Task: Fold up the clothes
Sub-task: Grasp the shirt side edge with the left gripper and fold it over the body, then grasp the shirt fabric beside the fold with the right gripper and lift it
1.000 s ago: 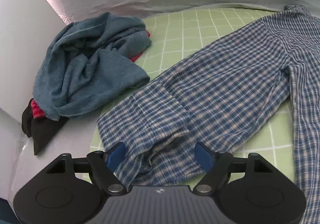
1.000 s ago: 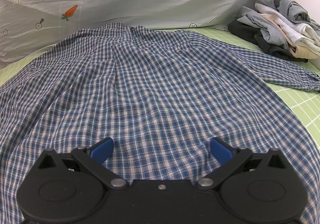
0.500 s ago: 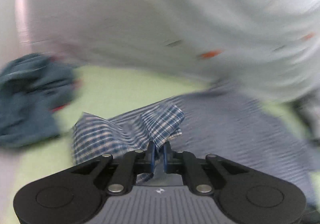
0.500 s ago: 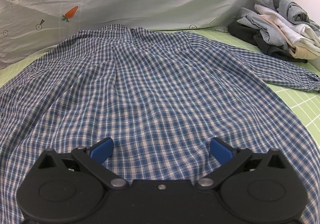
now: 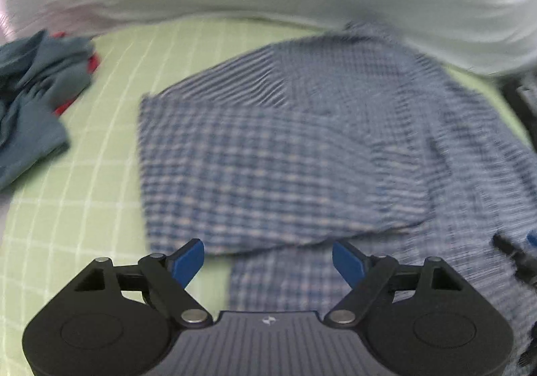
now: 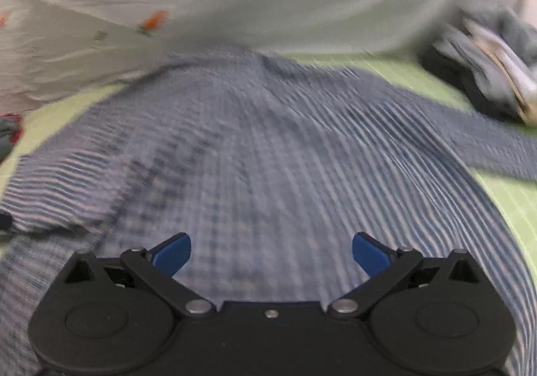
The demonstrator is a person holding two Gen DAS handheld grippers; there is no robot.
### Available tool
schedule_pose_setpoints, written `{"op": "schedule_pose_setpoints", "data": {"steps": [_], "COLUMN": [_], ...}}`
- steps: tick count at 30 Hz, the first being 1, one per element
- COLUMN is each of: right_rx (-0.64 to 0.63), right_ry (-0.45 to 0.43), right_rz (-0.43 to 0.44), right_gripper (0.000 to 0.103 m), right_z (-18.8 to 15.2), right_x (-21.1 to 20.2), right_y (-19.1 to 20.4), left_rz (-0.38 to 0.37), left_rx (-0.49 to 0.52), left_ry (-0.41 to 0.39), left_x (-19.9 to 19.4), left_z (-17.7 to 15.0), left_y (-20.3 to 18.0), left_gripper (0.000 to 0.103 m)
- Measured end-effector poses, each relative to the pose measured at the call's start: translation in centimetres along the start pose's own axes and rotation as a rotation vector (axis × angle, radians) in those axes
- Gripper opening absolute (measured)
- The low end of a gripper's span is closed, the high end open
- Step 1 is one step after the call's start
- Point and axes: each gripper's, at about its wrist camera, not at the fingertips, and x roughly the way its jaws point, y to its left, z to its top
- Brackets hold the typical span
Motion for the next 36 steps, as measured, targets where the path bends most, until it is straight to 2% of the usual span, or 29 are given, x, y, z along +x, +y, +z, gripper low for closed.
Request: {"op": "schedule_pose_setpoints", "data": {"steps": [6,7,10,14,16,20,21,22,28,30,33,35,36], "right_rx": [-0.126,-0.164,-0.194,-0.223,-0.214,-0.190,-0.188,-0.184,-0.216,-0.222,-0.251,-0.268,-0.269], "right_ry": [-0.005,-0.002,0.030,0.072,0.083,0.122,0.136,0.147,0.149,0.145,0.128,0.120,0.113], "right_rz": [0.160,0.186,0.269,0.308,0.310,0.296,0.291,0.288,0.290,0.304,0.303,0.335,0.352], "right_gripper": [0.103,0.100,0.083,0.060,0.055,0.057,0.059,0.067,0.079,0.078,0.052,0.028,0.024], "right_z": [3.2,3.2,3.2,2.9,3.0,3.0,3.0,3.1,2.4,2.2,2.2,2.4,2.4], "right_x": [1.3,1.7,2.7,3.8,4.4,5.7,6.1,6.4,6.4,6.3,5.9,5.6,5.4], "right_y": [6.4,7.6,9.7,11.2,11.5,12.1,12.3,12.4,13.4,13.6,13.7,13.7,13.7], "left_rz": [0.011,0.013,0.020,0.039,0.039,0.040,0.042,0.043,0.073,0.079,0.088,0.091,0.091], "left_rx": [-0.050,-0.053,-0.074,-0.111,-0.120,-0.096,-0.086,-0.076,-0.046,-0.038,-0.026,-0.020,-0.020], "left_ry": [0.069,0.073,0.096,0.126,0.131,0.145,0.149,0.152,0.154,0.154,0.154,0.155,0.156], "left_x": [0.7,0.8,1.0,1.5,1.6,2.0,2.1,2.3,2.5,2.5,2.5,2.7,2.7], "left_z": [-0.6,-0.8,-1.6,-2.3,-2.4,-2.4,-2.4,-2.5,-2.7,-2.8,-2.9,-2.5,-2.3], "left_y": [1.2,1.3,1.7,2.6,2.8,2.4,2.1,2.0,1.3,1.2,0.9,0.6,0.6], "left_gripper": [0.087,0.087,0.089,0.091,0.093,0.100,0.102,0.103,0.103,0.103,0.103,0.103,0.103]}}
